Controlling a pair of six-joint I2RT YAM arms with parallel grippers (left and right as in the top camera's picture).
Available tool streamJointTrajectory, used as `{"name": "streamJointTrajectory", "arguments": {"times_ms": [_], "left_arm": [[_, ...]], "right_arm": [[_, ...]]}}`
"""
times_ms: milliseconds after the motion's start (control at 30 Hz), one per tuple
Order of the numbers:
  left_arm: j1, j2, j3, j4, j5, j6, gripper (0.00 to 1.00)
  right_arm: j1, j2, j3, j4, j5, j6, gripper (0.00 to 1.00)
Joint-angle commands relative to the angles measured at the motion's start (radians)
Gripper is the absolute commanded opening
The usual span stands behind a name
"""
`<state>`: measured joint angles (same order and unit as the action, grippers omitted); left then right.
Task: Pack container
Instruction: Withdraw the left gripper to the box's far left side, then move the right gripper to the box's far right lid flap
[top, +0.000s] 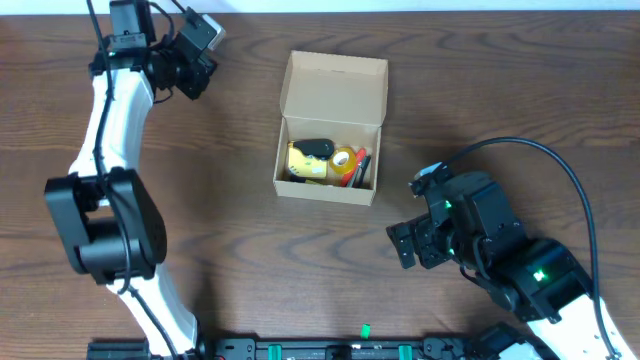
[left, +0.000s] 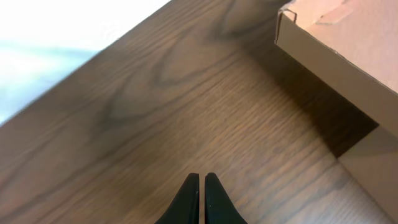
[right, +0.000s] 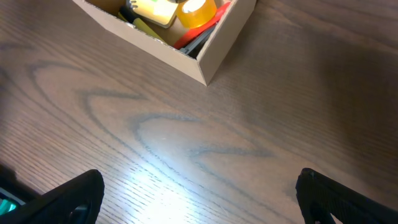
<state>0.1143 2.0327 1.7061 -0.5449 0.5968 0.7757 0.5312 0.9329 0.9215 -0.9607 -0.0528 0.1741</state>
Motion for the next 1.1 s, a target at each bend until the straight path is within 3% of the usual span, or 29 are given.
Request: {"name": "streamJointTrajectory", "arguments": {"times_ms": [0, 100, 233, 500, 667, 800, 833, 900, 967, 1067], "left_arm": [[0.011, 0.024, -0.001, 0.012, 0.06, -0.051, 0.06], [0.011, 0.032, -0.001, 0.019, 0.057, -0.059, 0.06], [0.011, 0.034, -0.001, 0.055, 0.056, -0.182, 0.06], [0.011, 0.034, -0.001, 0.045, 0.101, -0.288, 0.06], [0.011, 0.034, -0.001, 0.045, 0.258, -0.294, 0.06], [0.009, 0.034, -0.001, 0.047, 0.338, -0.372, 0.06], [0.009, 0.034, -0.001, 0.047, 0.338, -0.384, 0.06], [0.009, 0.034, -0.001, 0.045, 0.338, -0.385, 0.06], [0.005, 0.034, -0.001, 0.046, 0.338, -0.389, 0.06], [-0.012, 0.034, -0.001, 0.053, 0.325, -0.405, 0.06]], "right_arm": [[-0.009, -0.005, 0.006, 0.0, 0.0, -0.011, 0.99], [-0.009, -0.005, 0.006, 0.0, 0.0, -0.011, 0.99], [-0.009, -0.004, 0.006, -0.048, 0.003, -0.063, 0.99], [-0.009, -0.002, 0.005, -0.006, 0.002, -0.059, 0.99], [-0.009, 0.003, 0.005, 0.134, -0.116, 0.259, 0.99], [-0.009, 0.004, 0.005, 0.27, -0.096, 0.282, 0.99], [-0.009, 0.007, 0.005, 0.299, -0.067, 0.27, 0.85], [-0.009, 0.018, 0.005, 0.319, 0.048, 0.281, 0.26], [-0.017, 0.041, 0.005, 0.323, 0.18, 0.344, 0.01], [-0.059, 0.095, 0.005, 0.333, 0.313, 0.447, 0.01]]}}
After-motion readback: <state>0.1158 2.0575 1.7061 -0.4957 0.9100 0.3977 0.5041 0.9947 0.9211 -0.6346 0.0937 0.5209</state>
